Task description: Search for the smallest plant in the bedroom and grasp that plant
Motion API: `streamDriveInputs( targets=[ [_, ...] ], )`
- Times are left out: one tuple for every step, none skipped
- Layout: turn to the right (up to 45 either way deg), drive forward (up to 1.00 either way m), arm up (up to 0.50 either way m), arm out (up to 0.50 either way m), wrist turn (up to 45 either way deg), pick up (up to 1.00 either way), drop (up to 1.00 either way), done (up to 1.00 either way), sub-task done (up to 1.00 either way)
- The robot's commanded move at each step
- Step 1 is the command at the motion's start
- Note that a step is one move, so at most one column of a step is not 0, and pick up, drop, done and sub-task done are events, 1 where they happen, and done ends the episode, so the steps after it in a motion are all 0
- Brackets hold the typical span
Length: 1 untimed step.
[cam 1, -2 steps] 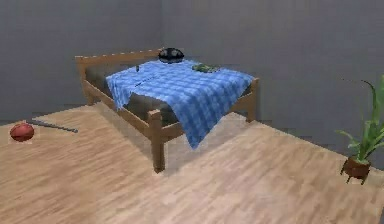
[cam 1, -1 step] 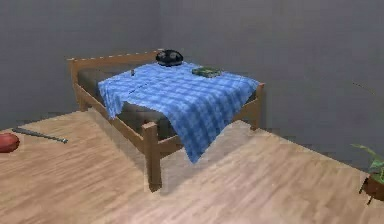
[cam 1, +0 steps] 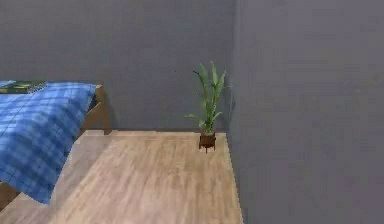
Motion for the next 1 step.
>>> streamDriveInputs(
  targets=[
    [0.0,1.0,0.0,0.0,0.0,0.0,0.0,0.0,0.0]
  ],
)
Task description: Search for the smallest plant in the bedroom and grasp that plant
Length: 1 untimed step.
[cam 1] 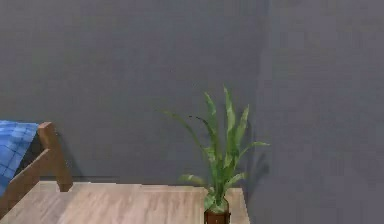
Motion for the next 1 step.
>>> streamDriveInputs(
  targets=[
    [-45.0,0.0,0.0,0.0,0.0,0.0,0.0,0.0,0.0]
  ],
)
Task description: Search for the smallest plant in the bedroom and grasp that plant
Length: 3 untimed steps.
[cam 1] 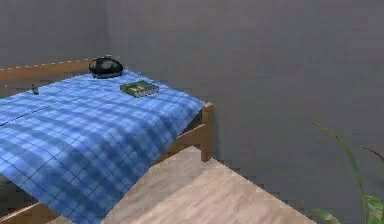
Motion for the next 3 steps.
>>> streamDriveInputs(
  targets=[
    [-42.0,0.0,0.0,0.0,0.0,0.0,0.0,0.0,0.0],
    [0.0,0.15,0.0,0.0,0.0,0.0,0.0,0.0,0.0],
    [-45.0,0.0,0.0,0.0,0.0,0.0,0.0,0.0,0.0]
  ],
)
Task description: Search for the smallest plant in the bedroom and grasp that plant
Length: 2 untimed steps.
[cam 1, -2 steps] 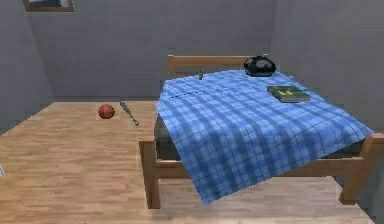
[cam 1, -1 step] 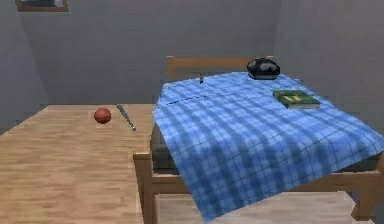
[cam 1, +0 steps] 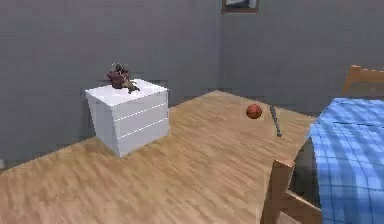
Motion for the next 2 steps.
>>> streamDriveInputs(
  targets=[
    [-33.0,0.0,0.0,0.0,0.0,0.0,0.0,0.0,0.0],
    [0.0,0.75,0.0,0.0,0.0,0.0,0.0,0.0,0.0]
  ],
)
